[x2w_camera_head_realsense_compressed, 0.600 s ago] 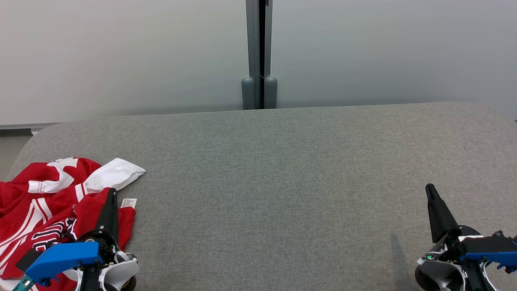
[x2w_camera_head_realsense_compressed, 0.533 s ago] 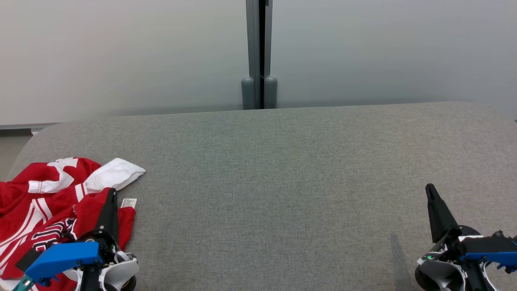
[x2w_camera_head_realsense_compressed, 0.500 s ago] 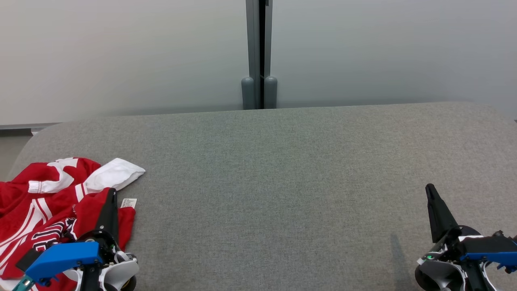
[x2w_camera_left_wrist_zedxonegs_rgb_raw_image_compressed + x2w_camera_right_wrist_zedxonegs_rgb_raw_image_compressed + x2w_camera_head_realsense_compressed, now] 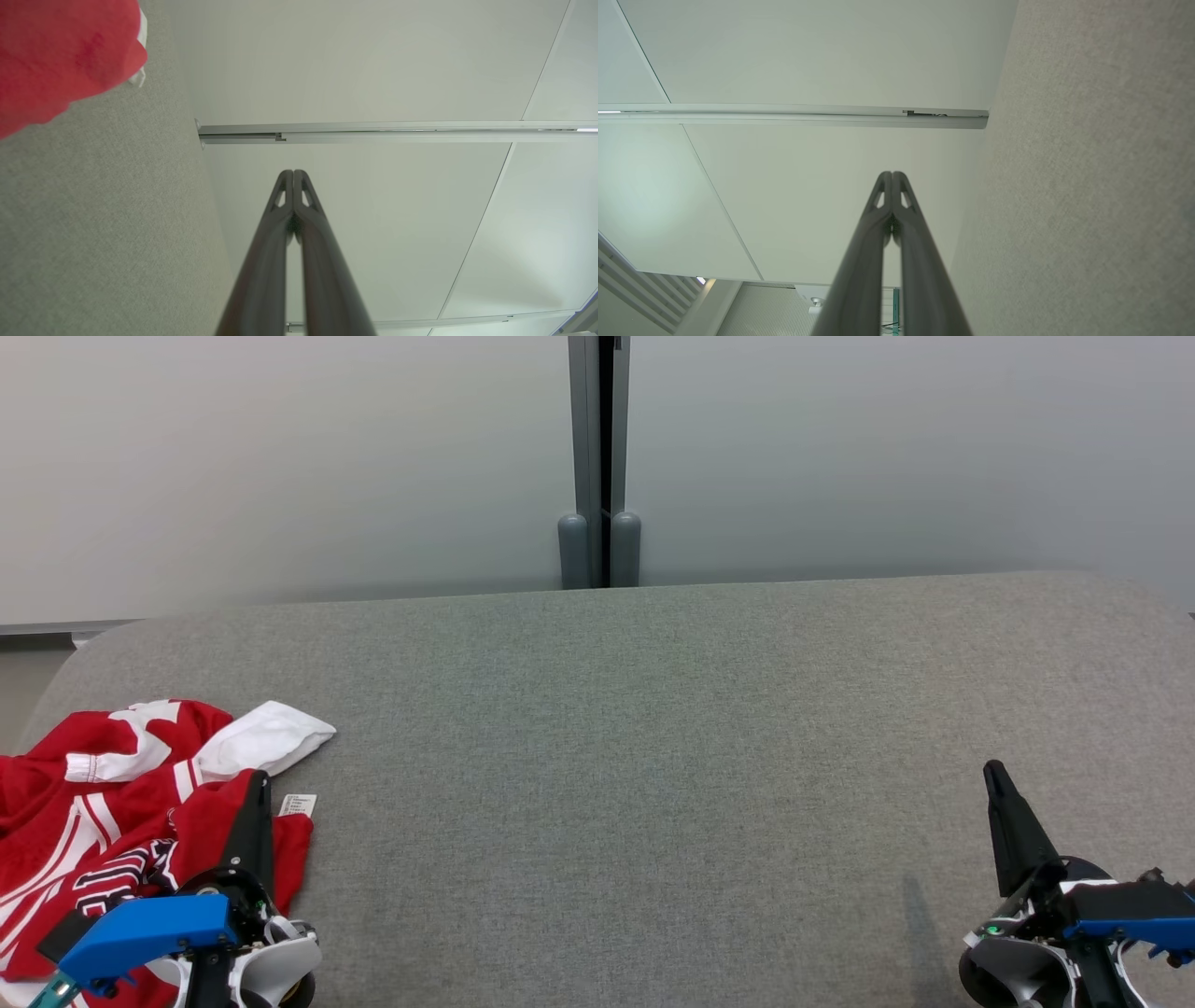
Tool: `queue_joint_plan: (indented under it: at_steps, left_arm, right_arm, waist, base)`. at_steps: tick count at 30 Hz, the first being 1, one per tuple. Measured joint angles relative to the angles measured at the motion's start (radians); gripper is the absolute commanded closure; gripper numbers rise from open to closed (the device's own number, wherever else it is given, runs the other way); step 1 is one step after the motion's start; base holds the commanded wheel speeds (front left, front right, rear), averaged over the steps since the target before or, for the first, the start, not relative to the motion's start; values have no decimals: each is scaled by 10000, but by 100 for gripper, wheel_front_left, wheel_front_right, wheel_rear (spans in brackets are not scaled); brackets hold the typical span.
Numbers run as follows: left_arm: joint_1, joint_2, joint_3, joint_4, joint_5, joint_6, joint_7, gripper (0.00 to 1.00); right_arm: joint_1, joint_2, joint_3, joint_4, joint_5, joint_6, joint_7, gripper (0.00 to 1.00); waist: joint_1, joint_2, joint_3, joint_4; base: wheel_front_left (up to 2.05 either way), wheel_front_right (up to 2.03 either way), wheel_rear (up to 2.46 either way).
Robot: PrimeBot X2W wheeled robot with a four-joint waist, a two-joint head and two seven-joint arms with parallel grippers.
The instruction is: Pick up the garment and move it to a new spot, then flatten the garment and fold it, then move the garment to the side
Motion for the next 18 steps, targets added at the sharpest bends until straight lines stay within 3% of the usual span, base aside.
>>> queue_joint_plan:
  at_steps: [18]
  left_arm:
    - [0,0,0,0,0,0,0,100]
  right_arm:
    - [0,0,0,0,0,0,0,100]
  waist:
    - [0,0,0,0]
  base:
    - [0,0,0]
